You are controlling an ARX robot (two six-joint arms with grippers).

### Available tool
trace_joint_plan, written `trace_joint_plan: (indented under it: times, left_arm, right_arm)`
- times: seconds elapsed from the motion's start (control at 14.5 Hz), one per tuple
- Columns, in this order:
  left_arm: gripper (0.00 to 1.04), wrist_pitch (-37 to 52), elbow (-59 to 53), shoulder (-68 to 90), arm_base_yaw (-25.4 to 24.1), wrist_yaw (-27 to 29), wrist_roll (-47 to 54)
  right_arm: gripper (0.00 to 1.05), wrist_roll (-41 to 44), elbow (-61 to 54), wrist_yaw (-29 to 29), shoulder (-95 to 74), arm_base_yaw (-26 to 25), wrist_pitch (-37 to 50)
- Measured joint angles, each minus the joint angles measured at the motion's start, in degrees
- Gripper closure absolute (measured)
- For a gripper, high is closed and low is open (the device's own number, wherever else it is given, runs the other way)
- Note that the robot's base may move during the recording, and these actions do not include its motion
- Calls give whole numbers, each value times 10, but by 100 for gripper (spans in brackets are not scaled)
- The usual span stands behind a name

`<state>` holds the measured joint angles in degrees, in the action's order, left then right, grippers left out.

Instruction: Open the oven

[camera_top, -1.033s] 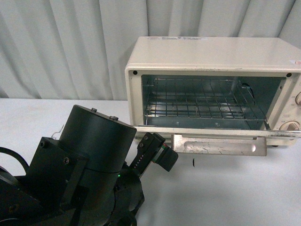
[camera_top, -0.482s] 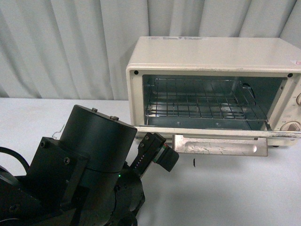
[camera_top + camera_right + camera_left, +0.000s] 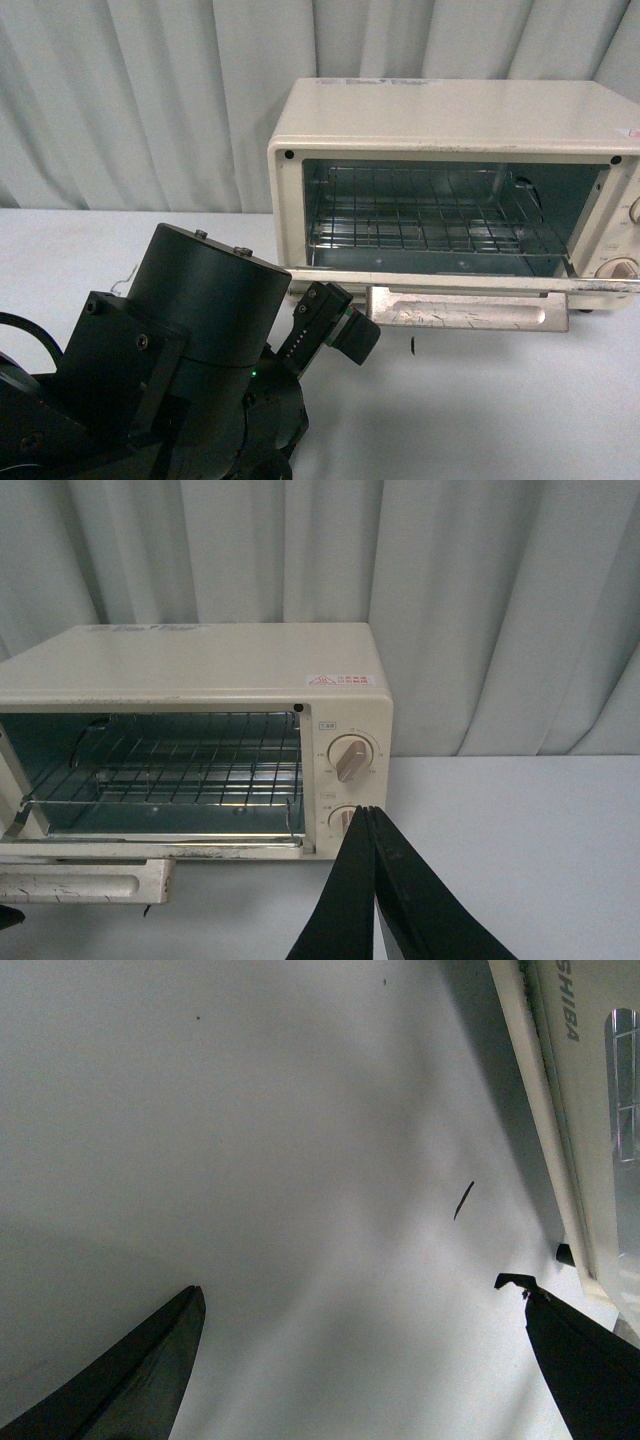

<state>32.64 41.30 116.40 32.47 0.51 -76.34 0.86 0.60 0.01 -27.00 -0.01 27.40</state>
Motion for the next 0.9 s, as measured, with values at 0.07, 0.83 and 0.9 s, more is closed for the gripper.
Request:
trace_joint_plan:
  times: [0.07, 0.83, 0.9]
  left_arm:
    - [7, 0, 0, 0, 0, 0, 0]
    - [7, 0, 0, 0, 0, 1, 0]
    - [7, 0, 0, 0, 0, 1, 0]
  right_arm:
    - [103, 0, 0, 0, 15, 0, -19]
    - [77, 0, 0, 0, 268, 0, -276]
    - [66, 0, 0, 0, 268, 0, -276]
